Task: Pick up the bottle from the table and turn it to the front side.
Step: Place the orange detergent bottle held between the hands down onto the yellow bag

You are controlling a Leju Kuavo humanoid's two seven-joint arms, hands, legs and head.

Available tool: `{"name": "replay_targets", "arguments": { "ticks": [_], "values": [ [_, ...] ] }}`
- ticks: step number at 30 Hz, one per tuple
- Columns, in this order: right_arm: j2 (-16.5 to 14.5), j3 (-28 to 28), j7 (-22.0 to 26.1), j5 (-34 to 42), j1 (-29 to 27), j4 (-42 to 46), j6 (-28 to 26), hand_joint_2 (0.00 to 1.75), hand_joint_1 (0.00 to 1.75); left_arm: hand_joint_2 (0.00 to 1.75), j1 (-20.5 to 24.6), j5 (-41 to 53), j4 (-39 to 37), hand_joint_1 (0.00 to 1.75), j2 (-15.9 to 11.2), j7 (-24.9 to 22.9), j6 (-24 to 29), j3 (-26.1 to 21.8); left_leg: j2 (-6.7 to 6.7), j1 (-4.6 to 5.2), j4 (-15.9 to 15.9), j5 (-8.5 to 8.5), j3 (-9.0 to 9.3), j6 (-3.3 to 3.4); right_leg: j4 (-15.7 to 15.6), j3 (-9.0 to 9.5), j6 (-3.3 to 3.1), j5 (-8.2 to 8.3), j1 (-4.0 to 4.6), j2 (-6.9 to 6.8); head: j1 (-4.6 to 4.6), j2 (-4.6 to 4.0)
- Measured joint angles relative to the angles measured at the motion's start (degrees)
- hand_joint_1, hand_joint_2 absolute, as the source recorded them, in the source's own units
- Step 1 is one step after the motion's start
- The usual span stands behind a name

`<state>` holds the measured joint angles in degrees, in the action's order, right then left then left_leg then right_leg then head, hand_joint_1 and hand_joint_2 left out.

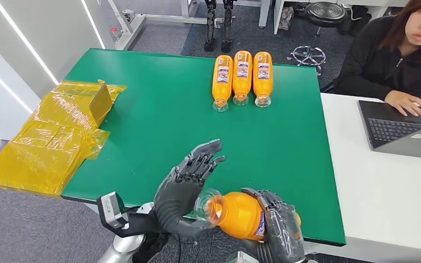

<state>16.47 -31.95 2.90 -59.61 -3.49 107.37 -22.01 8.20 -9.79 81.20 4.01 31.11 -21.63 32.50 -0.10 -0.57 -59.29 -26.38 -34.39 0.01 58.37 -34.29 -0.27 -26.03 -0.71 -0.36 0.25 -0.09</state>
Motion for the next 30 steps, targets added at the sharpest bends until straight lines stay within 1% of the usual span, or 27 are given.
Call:
{"name": "replay_targets", "arguments": {
  "ticks": [2,6,10,14,20,28,29,30],
  "values": [
    [-0.83,0.03,-0.05,-0.16,0.15,0.72,-0.01,1.75,1.75,1.75,-0.09,-0.8,0.52,0.0,-0.25,-0.38,-1.35,0.76,0.0,0.0,0.0,0.0,0.0,0.0,0.0,0.0,0.0,0.0,0.0,0.0,-0.01,0.0],
    [-1.03,0.66,0.41,0.96,0.46,1.98,-0.16,1.75,1.75,1.75,-0.03,-1.54,0.56,0.0,-0.73,-0.36,-1.87,1.59,0.01,0.01,0.0,0.0,0.01,0.0,0.0,0.0,0.0,0.0,-0.01,0.01,-0.01,0.0],
    [-1.04,1.26,2.37,3.03,1.57,2.22,0.44,1.75,1.75,1.75,0.03,-2.1,0.54,0.0,-1.32,0.13,-1.81,2.15,0.03,0.0,0.0,0.0,0.02,0.0,0.0,0.0,0.0,0.0,0.0,0.02,-0.01,0.0],
    [-1.44,0.44,3.96,4.07,2.96,1.6,0.75,1.75,1.75,1.75,0.29,-2.4,0.53,0.0,-1.67,0.27,-1.62,2.79,0.03,0.0,0.0,0.0,0.02,0.0,0.01,0.0,0.0,0.0,0.0,0.02,-0.01,0.0],
    [-3.99,-3.06,3.82,4.78,4.32,0.68,0.86,1.75,1.75,1.75,1.21,-2.41,0.46,0.0,-1.69,0.26,-1.13,3.5,0.04,-0.01,0.0,0.01,0.02,-0.01,0.03,-0.01,0.0,0.0,0.0,0.02,-0.01,0.0],
    [-7.83,-6.45,3.63,6.91,5.73,-1.13,4.3,1.75,1.75,1.75,2.03,-1.98,0.51,0.0,-1.7,0.91,0.65,3.67,0.03,0.0,0.01,0.01,0.02,0.0,0.03,0.0,0.0,0.0,0.0,0.02,-0.01,0.0],
    [-8.31,-6.58,3.56,6.91,5.87,-1.39,4.6,1.75,1.75,1.75,2.03,-1.86,0.6,0.07,-1.71,0.95,0.96,3.67,0.03,0.0,0.01,0.01,0.02,0.0,0.03,0.0,0.0,0.0,0.0,0.02,-0.01,0.0],
    [-8.77,-6.62,3.46,6.89,6.01,-1.62,4.84,1.75,1.75,1.75,2.03,-1.7,0.72,0.51,-1.73,0.96,1.26,3.67,0.03,0.0,0.01,0.01,0.02,0.0,0.03,0.0,0.0,0.0,0.0,0.02,-0.01,0.0]
  ]
}}
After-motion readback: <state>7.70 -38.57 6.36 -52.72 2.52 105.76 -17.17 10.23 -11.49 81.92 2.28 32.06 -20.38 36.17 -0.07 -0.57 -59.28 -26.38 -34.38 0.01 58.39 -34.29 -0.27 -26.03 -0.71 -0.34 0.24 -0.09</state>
